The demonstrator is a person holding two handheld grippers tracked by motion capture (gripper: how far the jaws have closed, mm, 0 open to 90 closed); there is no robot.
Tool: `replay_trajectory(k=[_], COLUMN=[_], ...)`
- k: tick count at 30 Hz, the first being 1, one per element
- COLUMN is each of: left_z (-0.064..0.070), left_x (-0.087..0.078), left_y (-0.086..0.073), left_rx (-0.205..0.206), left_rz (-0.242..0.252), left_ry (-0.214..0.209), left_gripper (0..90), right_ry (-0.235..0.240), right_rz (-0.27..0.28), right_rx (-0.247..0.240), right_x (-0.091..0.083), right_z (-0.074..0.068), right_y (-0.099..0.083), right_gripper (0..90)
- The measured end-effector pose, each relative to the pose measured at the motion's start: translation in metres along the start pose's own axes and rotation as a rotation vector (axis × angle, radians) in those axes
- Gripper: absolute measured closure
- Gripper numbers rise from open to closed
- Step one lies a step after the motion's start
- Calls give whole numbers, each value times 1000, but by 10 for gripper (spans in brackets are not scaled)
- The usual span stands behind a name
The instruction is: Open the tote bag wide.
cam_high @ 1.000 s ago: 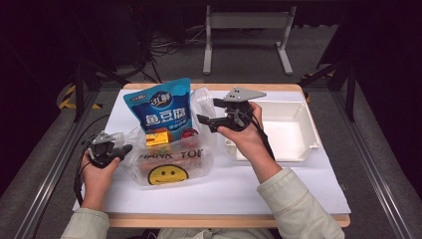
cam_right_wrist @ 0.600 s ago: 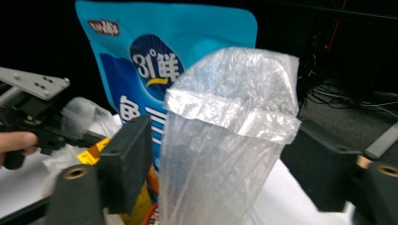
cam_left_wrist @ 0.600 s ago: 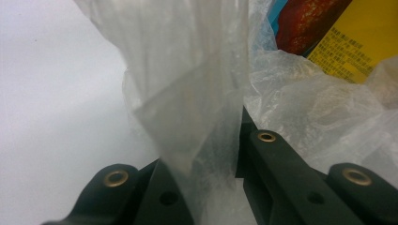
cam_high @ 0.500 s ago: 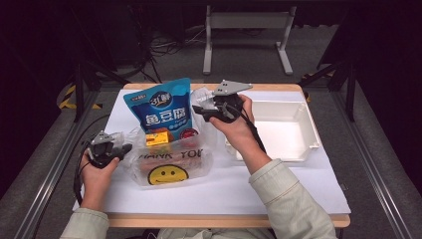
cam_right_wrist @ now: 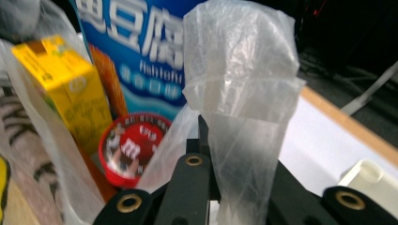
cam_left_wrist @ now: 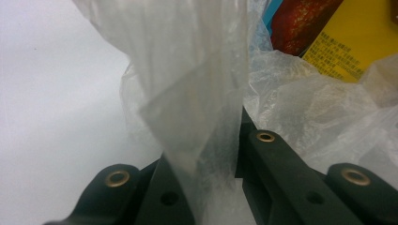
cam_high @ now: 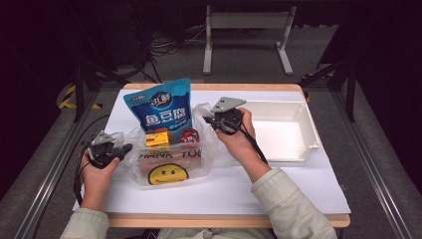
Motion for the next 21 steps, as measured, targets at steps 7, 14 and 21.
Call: replay_trajectory(k=[7,14,21], left_z=[1,2,2], left_x=[1,1,0], left_y=[0,0,-1], left_rx=[0,9,15], left_rz=[-2,5,0], left_ry=[-3,-8,-9], left_gripper=[862,859,840], right_ry=[4,10,-11], right_rz=[-56,-91,-109], right_rx=[39,43,35], right_x=[7,14,7], right_z=[-5,-20,-27], right_y=[-33,-48,-53], right_gripper=[899,898,897])
Point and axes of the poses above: each handheld gripper's, and its own axes: x roughly forward along the jaws, y roughly out of its top, z roughly to its right, the point moved 8 cm from there along x, roughly forward along the jaws, and after that the axes turned 1 degree about -x, right-handed, at the moved point
